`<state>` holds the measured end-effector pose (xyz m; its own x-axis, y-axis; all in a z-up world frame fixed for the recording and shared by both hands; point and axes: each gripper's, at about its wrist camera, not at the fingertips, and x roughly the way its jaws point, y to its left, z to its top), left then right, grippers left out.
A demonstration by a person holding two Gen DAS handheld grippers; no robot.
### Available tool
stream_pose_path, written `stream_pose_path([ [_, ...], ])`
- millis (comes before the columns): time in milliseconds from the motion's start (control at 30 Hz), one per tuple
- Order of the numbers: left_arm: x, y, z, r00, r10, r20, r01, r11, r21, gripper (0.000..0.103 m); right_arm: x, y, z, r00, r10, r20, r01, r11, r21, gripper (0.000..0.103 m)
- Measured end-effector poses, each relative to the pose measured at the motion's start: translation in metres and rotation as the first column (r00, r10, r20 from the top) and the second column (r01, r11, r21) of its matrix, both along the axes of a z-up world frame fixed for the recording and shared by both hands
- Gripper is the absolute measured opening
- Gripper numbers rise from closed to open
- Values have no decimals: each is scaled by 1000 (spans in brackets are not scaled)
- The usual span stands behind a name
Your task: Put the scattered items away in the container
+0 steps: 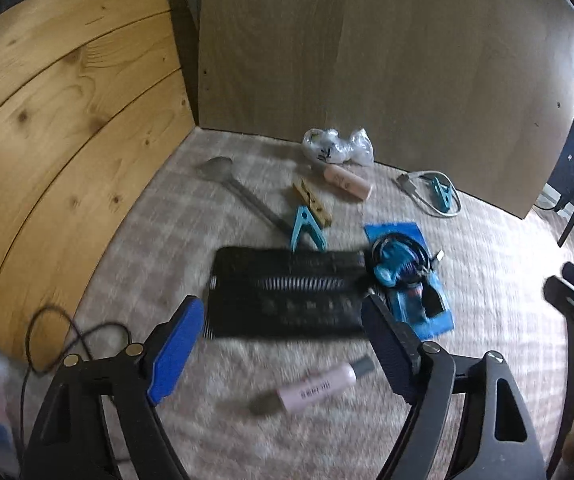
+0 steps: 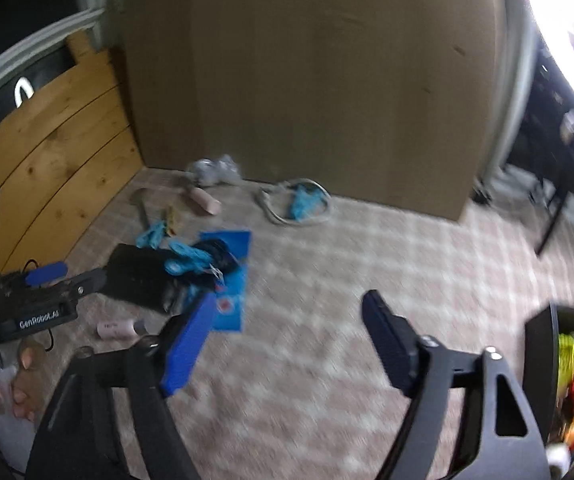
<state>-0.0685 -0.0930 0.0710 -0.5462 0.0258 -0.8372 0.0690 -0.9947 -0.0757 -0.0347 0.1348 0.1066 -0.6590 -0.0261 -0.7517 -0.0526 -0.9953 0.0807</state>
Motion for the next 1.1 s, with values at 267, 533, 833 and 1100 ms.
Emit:
stream_pose_path([
  [267, -42, -2, -18, 998, -20, 68, 17, 999, 41, 79, -47, -31, -24, 992, 114, 56, -111, 992, -55, 62],
  [533, -70, -9, -34, 995, -6, 103, -1, 997, 71, 71, -80, -65, -45, 974, 208, 93, -208, 978, -5, 62],
  [833, -89, 1, -45, 987, -53, 152, 48, 998, 32, 60, -97, -81, -64, 954, 271, 128, -276, 961, 23, 53],
  [1100, -94, -1, -54, 983, -43, 176, 39, 999, 28, 34, -113, -79, -79, 948, 279, 151, -278, 960, -23, 31],
])
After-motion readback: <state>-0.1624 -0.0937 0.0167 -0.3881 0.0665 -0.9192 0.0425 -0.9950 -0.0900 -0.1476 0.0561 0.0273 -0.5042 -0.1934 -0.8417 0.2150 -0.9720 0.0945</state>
